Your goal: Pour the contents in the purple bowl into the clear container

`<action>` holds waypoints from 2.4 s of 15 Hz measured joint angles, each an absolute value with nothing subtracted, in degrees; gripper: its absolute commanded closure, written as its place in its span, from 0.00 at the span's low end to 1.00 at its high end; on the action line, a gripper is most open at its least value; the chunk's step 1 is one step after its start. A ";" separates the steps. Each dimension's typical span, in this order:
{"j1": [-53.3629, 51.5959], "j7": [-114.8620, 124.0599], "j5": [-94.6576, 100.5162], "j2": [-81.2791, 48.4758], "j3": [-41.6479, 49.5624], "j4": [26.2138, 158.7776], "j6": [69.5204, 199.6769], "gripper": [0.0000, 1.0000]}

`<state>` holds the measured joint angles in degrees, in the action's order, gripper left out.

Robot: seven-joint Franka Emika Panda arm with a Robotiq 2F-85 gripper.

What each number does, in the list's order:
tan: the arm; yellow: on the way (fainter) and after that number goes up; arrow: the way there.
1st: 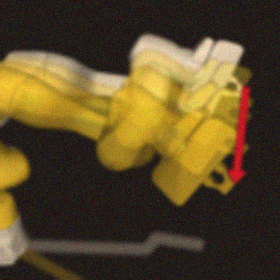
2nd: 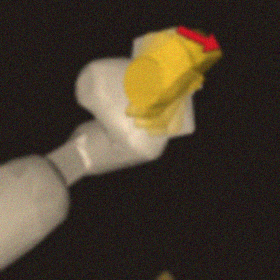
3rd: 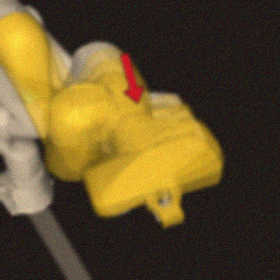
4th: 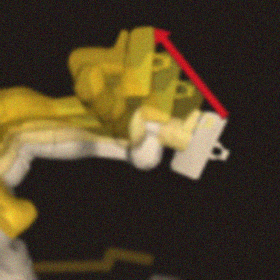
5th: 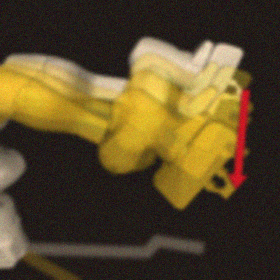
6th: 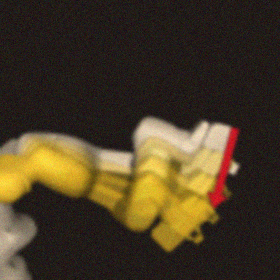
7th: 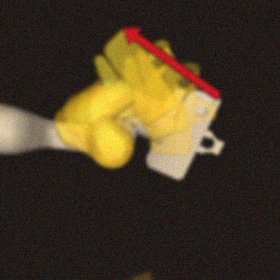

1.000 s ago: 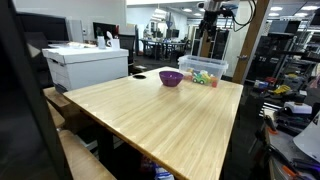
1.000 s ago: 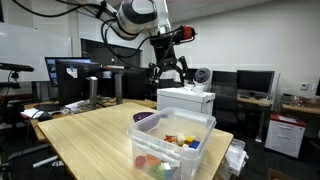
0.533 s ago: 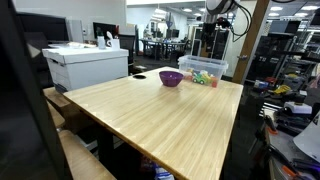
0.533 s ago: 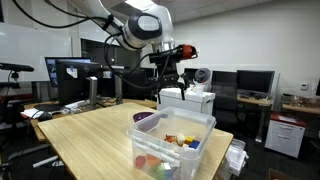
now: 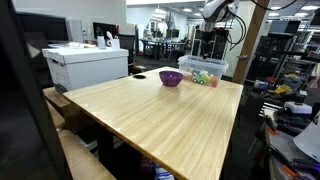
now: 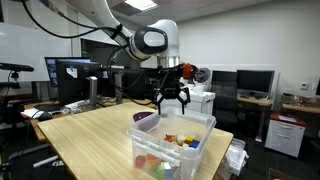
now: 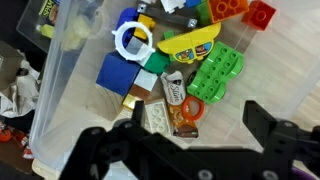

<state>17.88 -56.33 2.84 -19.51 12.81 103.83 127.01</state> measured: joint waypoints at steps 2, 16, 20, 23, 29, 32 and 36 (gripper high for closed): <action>17.87 -56.05 2.92 -19.52 12.77 103.82 127.01 0.00; 18.92 -26.67 -0.02 -24.45 12.63 103.78 129.39 0.00; 20.56 -24.39 -3.21 -26.48 11.99 103.66 129.82 0.00; 21.99 -23.62 -5.48 -27.58 11.58 103.19 129.83 0.00; 23.71 -23.09 -6.49 -28.80 11.30 102.29 129.99 0.00; 23.66 -23.35 -5.23 -28.58 11.29 102.28 130.65 0.00; 23.43 -23.42 -1.98 -26.58 11.30 102.29 130.88 0.00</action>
<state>23.43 -23.42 -1.98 -26.58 11.30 102.29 130.88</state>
